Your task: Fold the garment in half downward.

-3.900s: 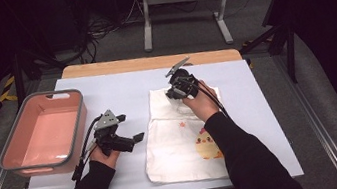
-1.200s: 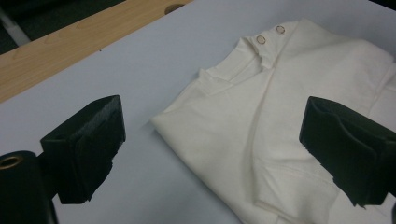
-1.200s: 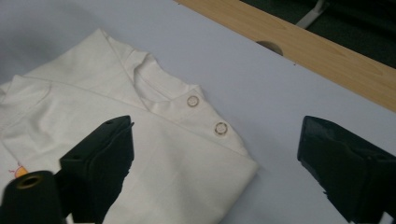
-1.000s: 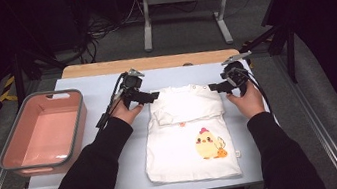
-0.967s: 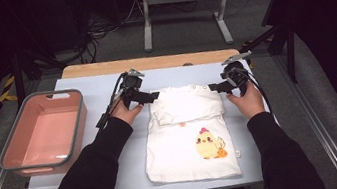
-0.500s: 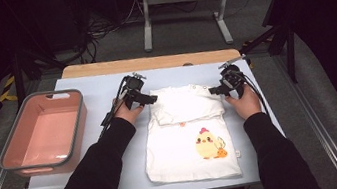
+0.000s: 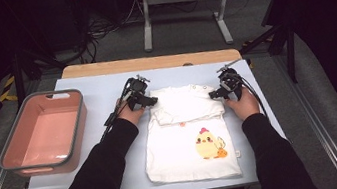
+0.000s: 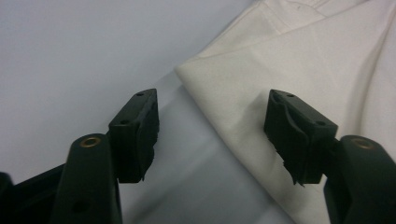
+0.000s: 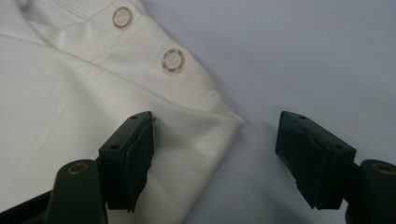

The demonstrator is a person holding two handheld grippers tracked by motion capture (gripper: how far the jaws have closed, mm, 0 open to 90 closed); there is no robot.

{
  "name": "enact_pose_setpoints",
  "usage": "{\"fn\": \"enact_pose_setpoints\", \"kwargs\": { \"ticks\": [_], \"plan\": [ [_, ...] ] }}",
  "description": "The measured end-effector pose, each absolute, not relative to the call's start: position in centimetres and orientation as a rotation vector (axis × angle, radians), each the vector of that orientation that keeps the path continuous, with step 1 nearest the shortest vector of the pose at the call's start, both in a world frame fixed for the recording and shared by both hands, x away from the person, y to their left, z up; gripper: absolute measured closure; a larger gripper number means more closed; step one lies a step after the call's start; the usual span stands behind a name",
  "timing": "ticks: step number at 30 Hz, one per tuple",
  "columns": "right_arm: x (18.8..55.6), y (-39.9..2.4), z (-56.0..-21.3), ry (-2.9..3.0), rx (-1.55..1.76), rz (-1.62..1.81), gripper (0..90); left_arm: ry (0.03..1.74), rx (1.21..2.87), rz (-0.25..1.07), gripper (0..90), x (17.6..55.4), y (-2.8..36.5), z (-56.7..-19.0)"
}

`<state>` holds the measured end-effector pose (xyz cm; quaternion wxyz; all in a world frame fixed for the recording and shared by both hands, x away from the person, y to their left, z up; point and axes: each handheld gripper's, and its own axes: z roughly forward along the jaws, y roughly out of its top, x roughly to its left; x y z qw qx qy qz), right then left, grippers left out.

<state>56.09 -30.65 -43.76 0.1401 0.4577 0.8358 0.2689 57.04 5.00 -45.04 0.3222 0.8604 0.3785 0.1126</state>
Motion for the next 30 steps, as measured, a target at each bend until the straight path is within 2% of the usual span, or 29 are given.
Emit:
{"fn": "enact_pose_setpoints", "kwargs": {
  "ticks": [5, 7, 8, 9, 11, 18, 21, 22, 30],
  "plan": [
    [56.1, -30.6, -43.7, 2.418, 1.318, 0.772, 29.3, 0.986, 2.252, 0.292, 44.2, 56.9, 4.8, -45.0],
    [56.1, -30.6, -43.7, 2.424, 1.307, 0.772, 32.6, 0.98, 2.25, 0.291, 46.2, 56.9, 4.9, -45.1],
    [55.9, -30.4, -43.6, 2.438, 1.284, 0.777, 40.4, 0.977, 2.247, 0.288, 46.9, 56.9, 4.9, -45.1],
    [55.9, -30.4, -43.6, 2.438, 1.284, 0.777, 40.4, 0.974, 2.25, 0.287, 46.9, 56.9, 4.9, -45.1],
    [55.8, -30.2, -43.5, 2.466, 1.258, 0.786, 49.8, 0.965, 2.249, 0.278, 49.6, 56.9, 5.1, -45.1],
    [55.6, -29.7, -43.0, 2.539, 1.201, 0.797, 79.0, 0.964, 2.217, 0.166, 69.8, 57.1, 5.5, -45.0],
    [55.4, -29.5, -42.7, 2.535, 1.145, 0.78, 82.7, 0.96, 2.208, 0.113, 82.8, 57.2, 5.8, -44.8],
    [55.4, -29.5, -42.7, 2.535, 1.145, 0.78, 82.7, 0.96, 2.208, 0.113, 84.7, 57.2, 5.8, -44.8],
    [55.0, -29.9, -41.0, 2.485, 1.089, 0.827, 83.7, 0.962, 2.172, 0.062, 87.1, 57.4, 6.9, -44.3]
  ]
}}
